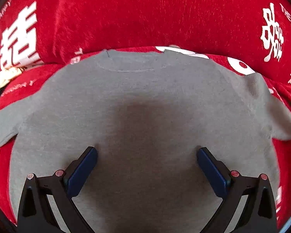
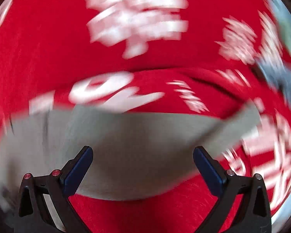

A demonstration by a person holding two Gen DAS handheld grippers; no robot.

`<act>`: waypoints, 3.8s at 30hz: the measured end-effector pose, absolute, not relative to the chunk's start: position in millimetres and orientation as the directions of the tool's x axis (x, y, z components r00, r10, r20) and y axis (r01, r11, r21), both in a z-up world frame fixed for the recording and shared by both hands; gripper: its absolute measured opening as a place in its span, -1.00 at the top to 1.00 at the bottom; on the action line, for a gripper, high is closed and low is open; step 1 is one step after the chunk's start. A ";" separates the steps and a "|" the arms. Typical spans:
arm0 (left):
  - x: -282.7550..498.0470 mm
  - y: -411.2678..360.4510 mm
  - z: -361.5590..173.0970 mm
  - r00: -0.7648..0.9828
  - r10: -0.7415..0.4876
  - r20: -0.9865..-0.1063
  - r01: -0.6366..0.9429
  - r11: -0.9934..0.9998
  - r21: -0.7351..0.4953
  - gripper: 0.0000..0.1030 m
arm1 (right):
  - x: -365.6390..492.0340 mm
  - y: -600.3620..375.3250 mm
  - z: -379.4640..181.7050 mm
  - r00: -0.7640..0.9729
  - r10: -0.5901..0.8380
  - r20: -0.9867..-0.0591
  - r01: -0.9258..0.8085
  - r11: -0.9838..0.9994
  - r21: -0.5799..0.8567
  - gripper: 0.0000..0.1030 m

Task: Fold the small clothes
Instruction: 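Grasp the sweater sleeve cuff with the right gripper and lift it, then carry the sleeve across the sweater body with the right gripper and release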

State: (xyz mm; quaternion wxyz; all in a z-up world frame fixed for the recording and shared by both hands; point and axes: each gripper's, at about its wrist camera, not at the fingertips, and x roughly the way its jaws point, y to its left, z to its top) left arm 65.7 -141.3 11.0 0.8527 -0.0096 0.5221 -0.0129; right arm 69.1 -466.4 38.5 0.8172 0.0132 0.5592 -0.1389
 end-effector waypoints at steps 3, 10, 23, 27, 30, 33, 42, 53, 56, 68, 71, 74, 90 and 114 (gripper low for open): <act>87.0 -159.2 21.9 0.443 -0.068 -0.894 0.036 0.998 -0.058 -1.00 | 68.7 -462.2 10.4 0.270 -0.276 -0.923 0.191 0.954 -0.229 -1.00; 118.5 -221.0 30.6 0.455 -0.093 -0.886 0.132 0.991 -0.037 -1.00 | -20.4 -610.9 20.3 0.248 -0.269 -0.931 0.570 0.817 -0.085 -0.99; 97.0 -251.7 12.6 0.484 -0.145 -0.863 0.147 0.986 -0.083 -1.00 | -48.8 -697.5 3.1 0.475 0.005 -0.880 0.703 0.600 0.382 -0.90; 94.7 -252.8 15.0 0.487 -0.138 -0.862 0.147 0.986 -0.076 -1.00 | -19.6 -698.8 -13.0 0.463 -0.012 -0.886 0.658 0.675 0.335 0.56; 96.8 -251.7 12.2 0.480 -0.138 -0.866 0.151 0.986 -0.073 -1.00 | -24.6 -700.2 8.5 0.524 -0.039 -0.851 0.624 0.698 0.352 0.89; 102.5 -251.4 14.2 0.463 -0.137 -0.876 0.153 0.986 -0.073 -1.00 | -53.3 -695.0 48.6 0.597 -0.166 -0.785 0.612 0.727 0.312 0.90; 139.2 -272.2 12.2 0.405 -0.119 -0.906 0.163 0.985 -0.057 -1.00 | -65.0 -689.6 2.3 0.481 -0.137 -0.866 0.636 0.735 0.237 0.80; 153.5 -248.6 13.3 0.418 -0.058 -0.907 0.063 0.997 -0.035 -1.00 | -65.3 -683.9 -5.0 0.497 -0.115 -0.860 0.622 0.738 0.261 -0.17; 157.6 -251.8 1.8 0.371 -0.023 -0.928 0.059 0.998 -0.001 -1.00 | -58.8 -681.8 -9.5 0.500 -0.074 -0.863 0.595 0.753 0.281 0.29; 40.8 -251.6 20.4 0.427 -0.104 -0.898 0.204 0.979 -0.016 -1.00 | -42.1 -633.1 45.8 0.531 -0.157 -0.833 0.533 0.825 0.184 0.90; 41.9 -232.3 33.6 0.374 -0.205 -0.905 0.182 0.973 -0.145 -1.00 | -35.7 -607.3 87.5 0.592 -0.165 -0.789 0.476 0.861 0.177 0.90; 21.5 -200.2 39.3 0.392 -0.240 -0.888 0.145 0.969 -0.198 -1.00 | -24.8 -574.5 131.7 0.647 -0.155 -0.747 0.410 0.896 0.169 0.90; -23.0 17.7 31.2 0.501 -0.178 -0.847 -0.129 0.952 -0.277 -1.00 | 81.3 -220.1 198.3 0.693 0.056 -0.719 -0.043 0.998 0.037 0.90; -30.4 121.0 48.3 0.587 -0.225 -0.778 -0.203 0.889 -0.411 -1.00 | 57.1 -130.6 103.6 0.464 0.252 -0.849 -0.271 0.953 0.135 -0.57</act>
